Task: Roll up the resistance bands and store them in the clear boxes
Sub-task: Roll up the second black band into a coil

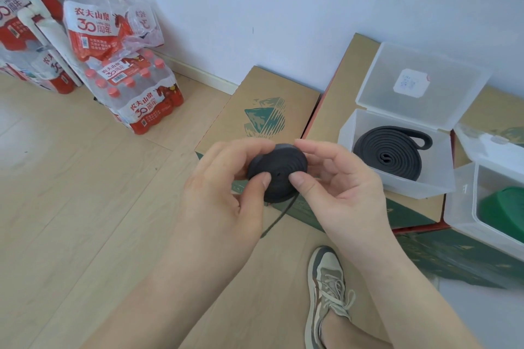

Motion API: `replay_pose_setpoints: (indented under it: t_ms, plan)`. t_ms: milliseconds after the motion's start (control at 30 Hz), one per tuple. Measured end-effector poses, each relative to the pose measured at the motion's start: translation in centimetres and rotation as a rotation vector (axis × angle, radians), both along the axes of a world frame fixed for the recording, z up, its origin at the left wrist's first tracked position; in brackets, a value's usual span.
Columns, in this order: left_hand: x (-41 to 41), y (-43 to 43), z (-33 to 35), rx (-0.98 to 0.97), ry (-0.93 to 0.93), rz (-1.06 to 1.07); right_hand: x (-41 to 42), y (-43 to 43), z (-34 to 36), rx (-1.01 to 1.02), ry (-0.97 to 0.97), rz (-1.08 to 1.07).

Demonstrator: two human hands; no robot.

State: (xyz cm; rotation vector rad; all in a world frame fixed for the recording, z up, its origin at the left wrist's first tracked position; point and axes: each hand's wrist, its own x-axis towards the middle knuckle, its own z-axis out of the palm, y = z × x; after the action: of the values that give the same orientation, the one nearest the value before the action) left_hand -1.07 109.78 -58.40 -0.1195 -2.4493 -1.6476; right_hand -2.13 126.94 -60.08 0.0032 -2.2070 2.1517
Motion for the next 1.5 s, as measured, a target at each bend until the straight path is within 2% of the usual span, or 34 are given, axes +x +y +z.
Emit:
replay_pose_setpoints:
  t_ms: [100,167,267,433,533,667,833,900,967,1100,1233,1267,1400,1500]
  plan:
    - [0.0,0.2,0.3,0.055,-0.065,0.022,-0.1,0.0,-0.1,-0.046,-0.003,-0.042]
    - [0.0,0.2,0.1,0.002,-0.114,0.028,-0.1,0.1,-0.3,0.014,0.01,-0.043]
    - [0.0,0.0,0.1,-0.126,-0.061,0.038,0.1,0.2,-0.5,0.132,0.078,0.0]
    - [-0.1,-0.2,0.8,-0.181,-0.016,-0.093,0.1,0.5,-0.4,0.115,0.076,0.031]
    - [-0.1,-0.1,0.7,-0.115,-0.025,-0.051,0.2,0.6,-0.2,0.029,0.018,0.002]
    - [-0.2,0.1,0.4,0.077,-0.146,0.0,0.2,0.7,0.2,-0.055,-0.005,-0.024]
    - [0.0,0.2,0.6,-0.263,0.035,-0.074,0.4,0.6,-0.6,0.242,0.165,0.034]
    - [0.0,0.3,0.5,-0.302,0.057,-0.112,0.7,0.3,-0.9,0.304,0.234,0.057]
    - [0.0,0.3,0.5,-0.273,0.049,-0.089,0.9,0.1,-0.9,0.292,0.238,0.044]
    - [-0.1,0.5,1.0,-0.076,-0.053,0.01,0.8,0.3,-0.7,0.181,0.12,-0.016]
    - [-0.1,0.5,0.7,0.025,-0.104,0.002,0.7,0.2,-0.6,0.167,0.133,-0.035]
    - [-0.1,0.4,0.6,-0.003,-0.078,-0.006,0.6,0.2,-0.7,0.173,0.147,-0.034]
    - [-0.3,0.1,0.3,-0.318,0.105,-0.026,0.6,0.1,-0.9,0.276,0.247,0.015]
    - [-0.3,0.3,0.4,-0.317,0.116,-0.095,0.9,-0.2,-1.0,0.26,0.215,-0.001]
